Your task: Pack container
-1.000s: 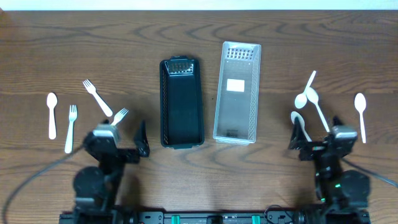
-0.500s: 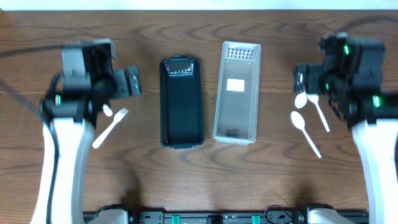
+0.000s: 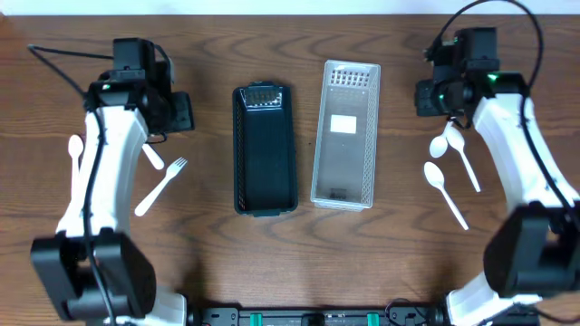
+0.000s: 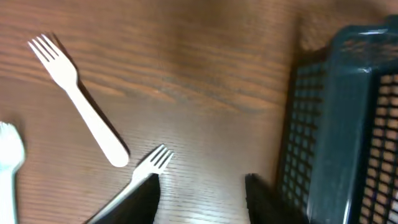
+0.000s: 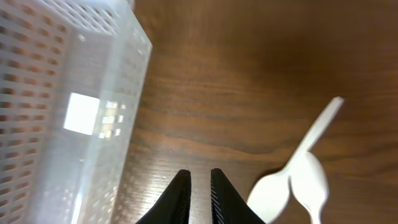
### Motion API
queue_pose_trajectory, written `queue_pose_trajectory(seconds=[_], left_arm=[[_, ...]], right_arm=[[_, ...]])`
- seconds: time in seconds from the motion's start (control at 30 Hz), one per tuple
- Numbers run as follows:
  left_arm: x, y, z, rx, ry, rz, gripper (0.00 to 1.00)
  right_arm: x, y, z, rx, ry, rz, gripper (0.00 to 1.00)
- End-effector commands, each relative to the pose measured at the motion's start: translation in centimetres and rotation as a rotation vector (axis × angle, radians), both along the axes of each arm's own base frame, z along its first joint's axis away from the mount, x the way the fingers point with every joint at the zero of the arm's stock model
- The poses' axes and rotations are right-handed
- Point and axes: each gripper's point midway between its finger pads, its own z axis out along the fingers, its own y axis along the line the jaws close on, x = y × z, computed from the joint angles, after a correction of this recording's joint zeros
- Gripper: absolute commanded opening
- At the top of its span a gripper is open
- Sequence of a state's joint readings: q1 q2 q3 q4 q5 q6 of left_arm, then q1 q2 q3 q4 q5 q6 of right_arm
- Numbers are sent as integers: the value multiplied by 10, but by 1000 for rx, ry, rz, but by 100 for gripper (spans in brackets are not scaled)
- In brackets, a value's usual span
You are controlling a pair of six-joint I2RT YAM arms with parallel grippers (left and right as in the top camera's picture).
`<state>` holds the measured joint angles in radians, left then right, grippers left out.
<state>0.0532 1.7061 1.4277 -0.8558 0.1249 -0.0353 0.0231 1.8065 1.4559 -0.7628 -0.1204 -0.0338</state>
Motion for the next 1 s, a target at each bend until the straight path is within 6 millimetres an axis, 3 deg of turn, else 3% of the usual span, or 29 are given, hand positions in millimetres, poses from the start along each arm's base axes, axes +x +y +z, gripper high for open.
queue_pose_trajectory(seconds=[0.0,0.23,0.43,0.73,0.97], left_arm=[[4,2,-20,4,54,-4,25],[3,-4,-52,-8,137,-18,10],[2,-37,-57,-69,154,-91,6],[-6,-95,-57,-64,158,-237,6],[-9,-109,-57,-61,157,-274,6]], right_arm=[[6,16,-16,6,25,45,14],[5,57,-43,14,60,186,15],[-1,81,-47,-4,63,275,16],[-8,88,-49,-4,83,294,18],[-18,100,-48,53,108,359,18]])
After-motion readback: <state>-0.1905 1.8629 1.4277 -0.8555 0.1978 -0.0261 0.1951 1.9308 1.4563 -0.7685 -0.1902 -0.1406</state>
